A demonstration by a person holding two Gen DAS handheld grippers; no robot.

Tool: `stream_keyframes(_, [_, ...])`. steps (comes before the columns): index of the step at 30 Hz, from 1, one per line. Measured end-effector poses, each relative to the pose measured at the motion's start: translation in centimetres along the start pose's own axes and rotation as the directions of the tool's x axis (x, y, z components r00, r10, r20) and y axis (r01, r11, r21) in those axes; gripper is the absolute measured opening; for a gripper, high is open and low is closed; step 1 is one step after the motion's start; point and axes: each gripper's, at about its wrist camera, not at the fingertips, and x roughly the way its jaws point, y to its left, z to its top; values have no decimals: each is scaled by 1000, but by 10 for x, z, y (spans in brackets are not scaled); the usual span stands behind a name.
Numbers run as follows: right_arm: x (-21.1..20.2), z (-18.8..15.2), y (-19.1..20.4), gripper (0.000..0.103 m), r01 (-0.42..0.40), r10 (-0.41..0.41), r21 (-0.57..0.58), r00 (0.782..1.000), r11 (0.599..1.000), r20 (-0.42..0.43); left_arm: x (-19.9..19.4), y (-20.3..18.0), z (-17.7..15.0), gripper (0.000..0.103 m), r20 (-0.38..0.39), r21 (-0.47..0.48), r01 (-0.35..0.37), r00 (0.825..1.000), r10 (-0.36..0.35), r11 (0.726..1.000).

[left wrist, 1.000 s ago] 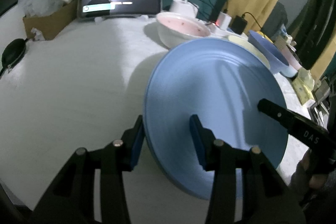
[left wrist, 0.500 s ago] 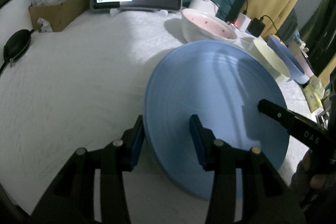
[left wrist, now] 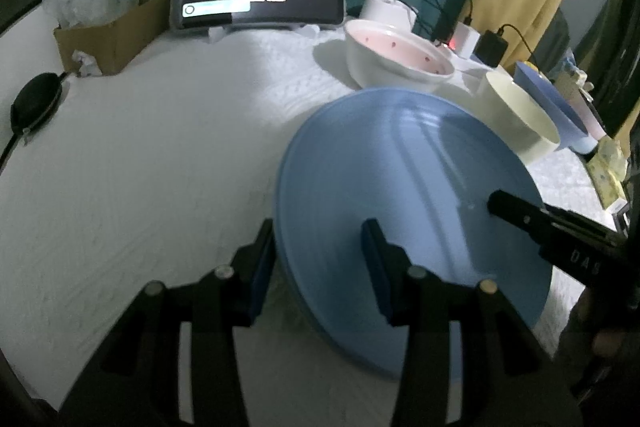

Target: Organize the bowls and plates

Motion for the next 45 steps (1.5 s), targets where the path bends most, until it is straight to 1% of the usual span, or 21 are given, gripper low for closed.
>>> stream_keyframes(3, [-2,-1,-1,39,1,-1,-1,1000,1000,-6,-5,-1,0,45,11,-10,-7,1000,7,1000])
stream_keyframes(10, [-21,-5,-11,39,23,-23,14,999,1000,28,-32,-7,2,45,105,-9,-29,994,30,1000])
stream_keyframes(15, [-40,-8,-20,39,31,-32,24,998,999,62,-43,-16,2,45,138,2,-26,990,26,1000])
stream_keyframes(18, [-49,-10,-25,39,37,-39,30,996,999,80,-48,-26,1,45,146,19,-13,989,10,1000])
stream_keyframes(30, [-82,-22,-59,39,52,-64,89,989,995,133,-57,-74,-2,47,153,103,31,987,-46,994])
stream_keyframes(38, [-99,-33,-85,39,56,-76,136,986,989,148,-56,-106,-6,47,133,151,57,988,-78,987])
stream_keyframes(45, [-112,-39,-104,39,57,-84,165,983,985,164,-55,-137,-9,47,116,208,80,988,-106,975])
